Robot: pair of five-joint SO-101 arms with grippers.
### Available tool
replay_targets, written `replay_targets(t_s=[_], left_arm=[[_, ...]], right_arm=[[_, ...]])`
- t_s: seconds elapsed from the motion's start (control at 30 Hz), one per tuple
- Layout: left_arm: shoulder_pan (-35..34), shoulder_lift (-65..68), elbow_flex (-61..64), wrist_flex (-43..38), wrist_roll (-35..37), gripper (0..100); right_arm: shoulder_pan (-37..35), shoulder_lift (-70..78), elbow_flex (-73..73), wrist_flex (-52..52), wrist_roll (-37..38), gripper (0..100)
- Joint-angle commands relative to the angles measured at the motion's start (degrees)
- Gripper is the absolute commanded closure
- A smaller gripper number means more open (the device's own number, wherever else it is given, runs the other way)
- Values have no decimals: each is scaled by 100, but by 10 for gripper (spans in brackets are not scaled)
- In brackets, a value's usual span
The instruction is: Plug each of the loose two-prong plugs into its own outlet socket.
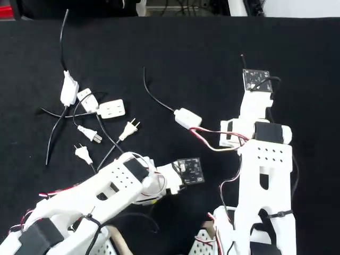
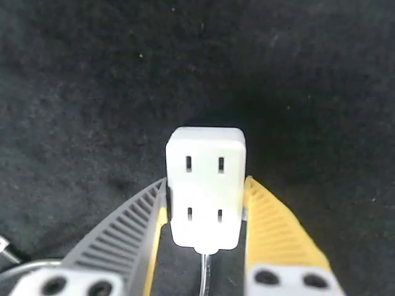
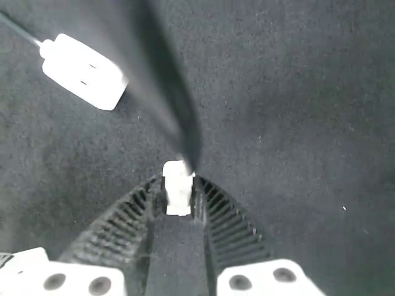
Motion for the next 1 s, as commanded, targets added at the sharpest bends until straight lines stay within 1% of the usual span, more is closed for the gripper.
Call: replay_targets(t_s=[0.0, 0.07, 0.23, 0.33, 0.5, 0.53, 0.63, 0.73, 0.83, 0.97], left_arm=[[-40, 0, -268, -97, 519, 905], [-171, 0, -356, -176, 949, 905], [-593, 9, -382, -730, 1969, 905], [-804, 9, -374, -949, 2409, 905], [-901, 9, -374, -1029, 2488, 898], [-901, 9, -374, -1020, 2488, 884], [-901, -44, -374, -1011, 2488, 782], [-901, -62, -418, -897, 2470, 688], [-989, -141, -593, -571, 2497, 696], [-1543, -914, -796, 105, 2470, 698]], right_arm=[[88, -4, 4, -185, 44, 987], [114, -31, 22, -193, 44, 987], [273, -40, -13, -211, 9, 987], [273, -40, 4, -299, 0, 987], [246, -13, 13, -369, 0, 987], [237, -4, 13, -378, 0, 987], [211, -4, 13, -413, 0, 987], [-26, -4, 13, -413, 35, 987], [-404, -40, 48, -510, 79, 987], [-1020, -48, 347, -721, 501, 987]])
